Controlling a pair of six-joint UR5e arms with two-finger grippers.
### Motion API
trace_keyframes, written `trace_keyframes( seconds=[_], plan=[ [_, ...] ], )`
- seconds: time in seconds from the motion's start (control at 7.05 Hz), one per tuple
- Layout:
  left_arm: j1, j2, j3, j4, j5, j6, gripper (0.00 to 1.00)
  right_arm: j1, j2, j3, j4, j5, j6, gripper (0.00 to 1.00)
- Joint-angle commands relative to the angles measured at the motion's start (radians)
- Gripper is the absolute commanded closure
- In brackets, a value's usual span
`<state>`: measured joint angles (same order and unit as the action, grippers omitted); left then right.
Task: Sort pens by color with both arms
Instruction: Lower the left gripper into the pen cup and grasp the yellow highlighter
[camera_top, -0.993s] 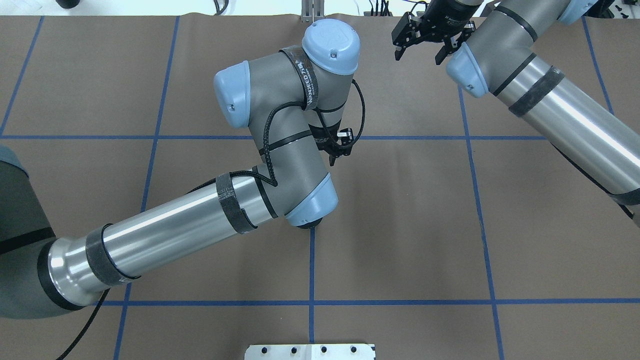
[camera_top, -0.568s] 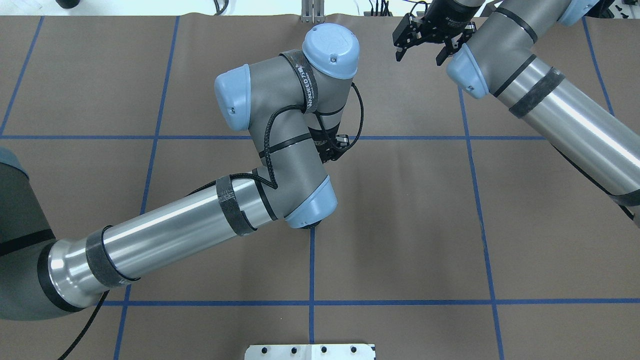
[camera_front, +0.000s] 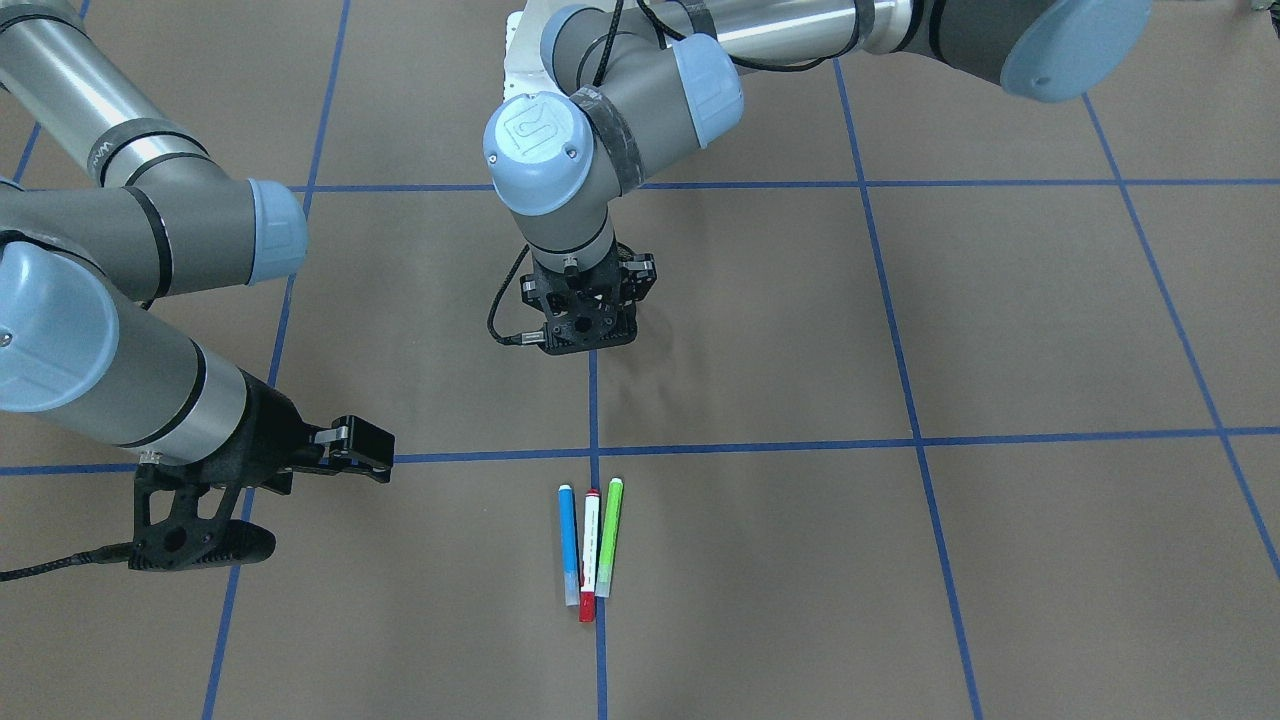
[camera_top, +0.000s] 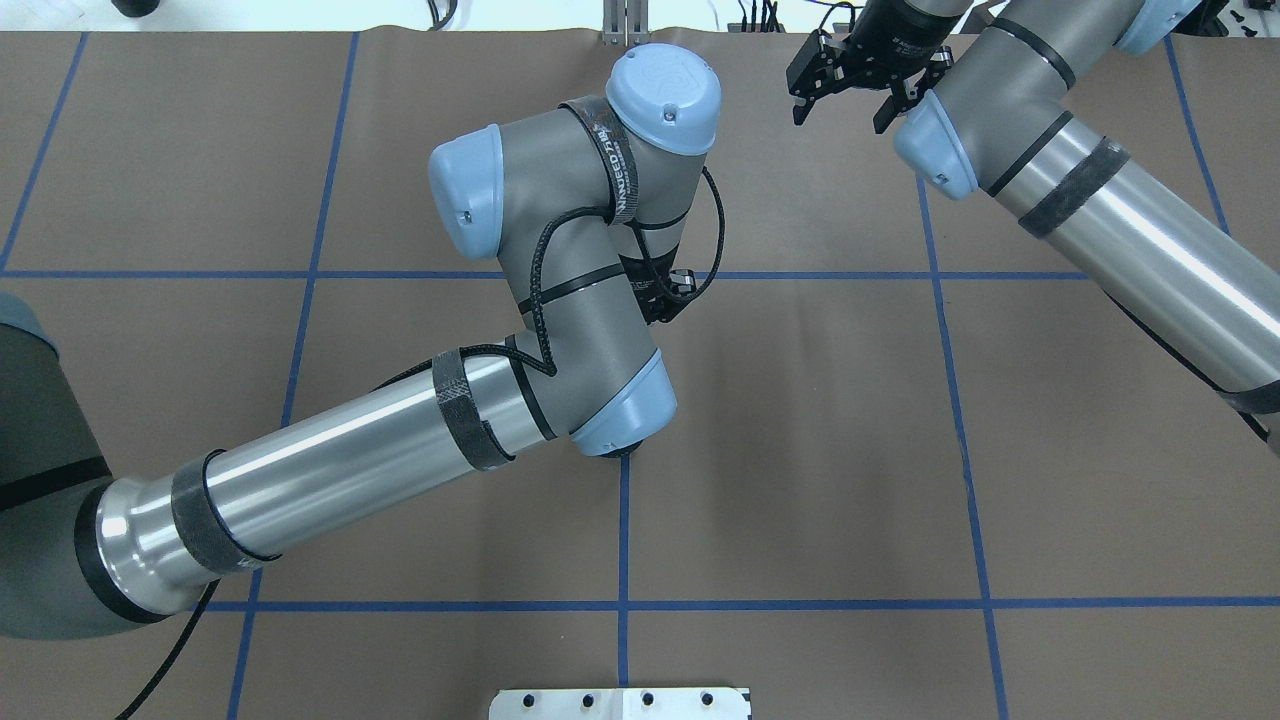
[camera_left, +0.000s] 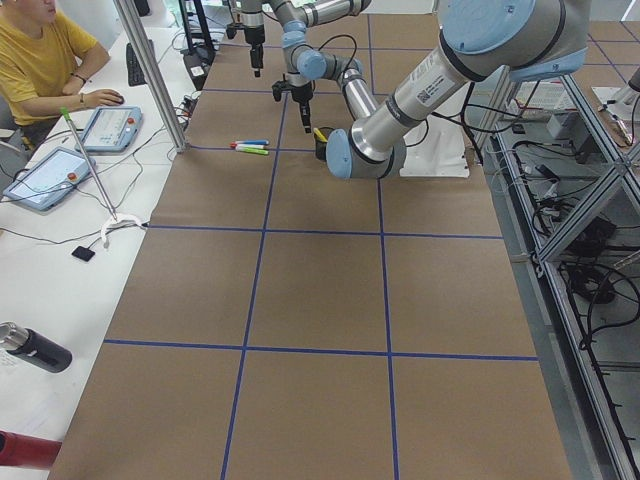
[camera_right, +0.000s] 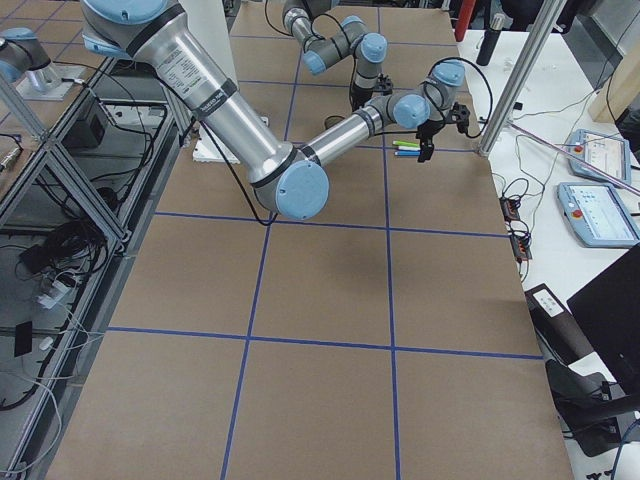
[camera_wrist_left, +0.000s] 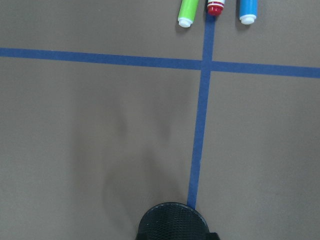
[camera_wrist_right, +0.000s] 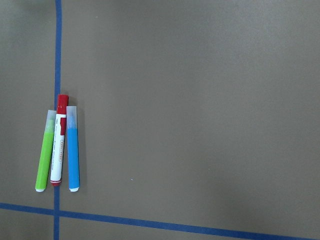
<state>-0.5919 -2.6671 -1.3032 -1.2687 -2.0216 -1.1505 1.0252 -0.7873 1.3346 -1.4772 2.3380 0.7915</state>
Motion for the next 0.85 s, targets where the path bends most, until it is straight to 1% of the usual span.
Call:
trace_keyframes(
  seconds=[0.0, 0.71],
  plan=[
    [0.003, 0.001, -0.001, 0.002, -0.002, 0.000, 0.51, -0.001, 0.000, 0.000, 0.002, -0.002, 0.000, 0.01],
    [0.020, 0.004, -0.001, 0.002, -0.006, -0.001, 0.51, -0.004, -0.001, 0.000, 0.000, -0.002, 0.000, 0.01]
  ],
)
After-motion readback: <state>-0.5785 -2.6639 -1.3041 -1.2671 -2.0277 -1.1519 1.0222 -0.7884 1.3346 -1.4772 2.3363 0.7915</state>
